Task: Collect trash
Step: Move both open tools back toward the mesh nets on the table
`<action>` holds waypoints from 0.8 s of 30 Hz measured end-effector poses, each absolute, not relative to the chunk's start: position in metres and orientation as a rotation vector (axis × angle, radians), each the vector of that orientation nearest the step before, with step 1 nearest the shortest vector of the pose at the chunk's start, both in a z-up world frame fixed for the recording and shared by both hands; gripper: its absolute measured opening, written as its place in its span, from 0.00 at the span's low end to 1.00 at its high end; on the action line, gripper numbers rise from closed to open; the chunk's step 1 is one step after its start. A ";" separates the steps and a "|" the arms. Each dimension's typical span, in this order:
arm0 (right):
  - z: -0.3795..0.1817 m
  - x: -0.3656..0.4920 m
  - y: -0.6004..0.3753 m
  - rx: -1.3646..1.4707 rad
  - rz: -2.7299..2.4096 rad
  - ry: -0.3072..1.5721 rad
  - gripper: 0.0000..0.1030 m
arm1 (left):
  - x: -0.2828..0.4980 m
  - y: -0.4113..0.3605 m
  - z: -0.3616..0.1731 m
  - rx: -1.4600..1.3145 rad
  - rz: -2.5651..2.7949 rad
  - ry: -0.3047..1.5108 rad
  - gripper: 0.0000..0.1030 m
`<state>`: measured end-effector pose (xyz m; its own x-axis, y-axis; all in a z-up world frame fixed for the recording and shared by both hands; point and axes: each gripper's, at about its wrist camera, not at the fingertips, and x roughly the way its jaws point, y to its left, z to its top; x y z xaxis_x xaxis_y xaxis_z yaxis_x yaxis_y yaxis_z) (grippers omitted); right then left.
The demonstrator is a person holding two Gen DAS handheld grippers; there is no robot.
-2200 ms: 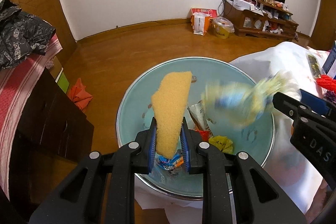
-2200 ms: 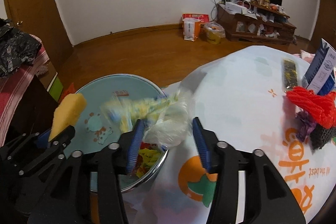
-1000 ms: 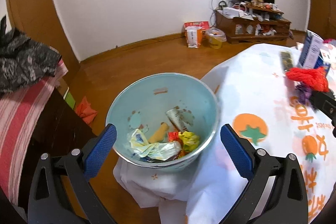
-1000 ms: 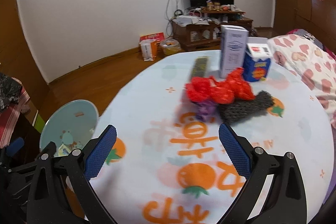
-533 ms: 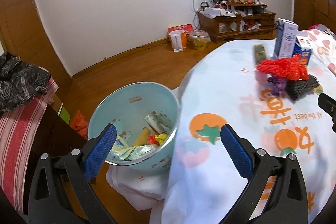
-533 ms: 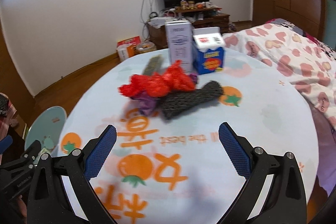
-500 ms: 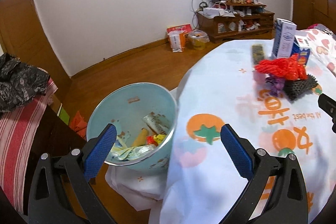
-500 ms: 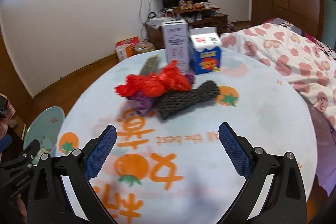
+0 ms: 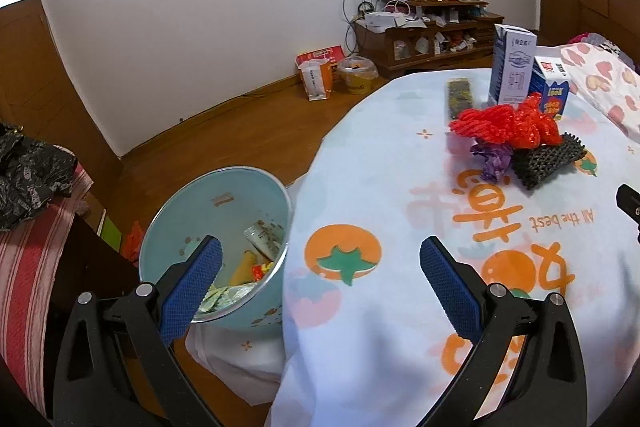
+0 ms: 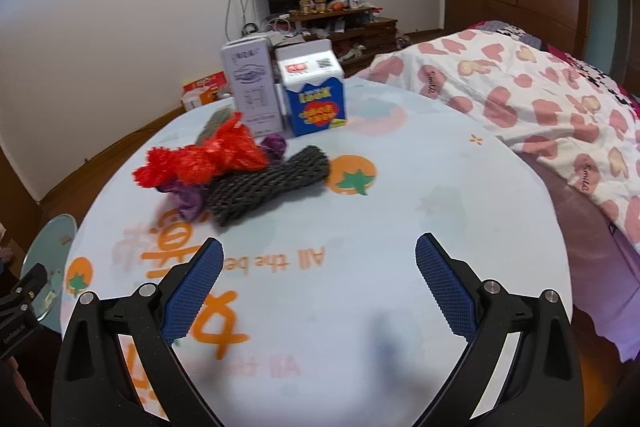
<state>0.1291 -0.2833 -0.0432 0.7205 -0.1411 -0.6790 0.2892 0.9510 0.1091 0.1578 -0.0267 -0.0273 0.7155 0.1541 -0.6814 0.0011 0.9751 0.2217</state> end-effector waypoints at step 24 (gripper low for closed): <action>-0.074 0.248 -0.308 0.432 -0.202 0.877 0.54 | 0.199 -0.044 -0.049 0.208 0.015 0.801 0.93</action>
<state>0.2477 -0.3077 -0.0744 0.6275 0.0037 -0.7786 0.3444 0.8955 0.2818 0.1988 -0.0442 -0.0486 0.6968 0.0917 -0.7114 0.0656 0.9795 0.1905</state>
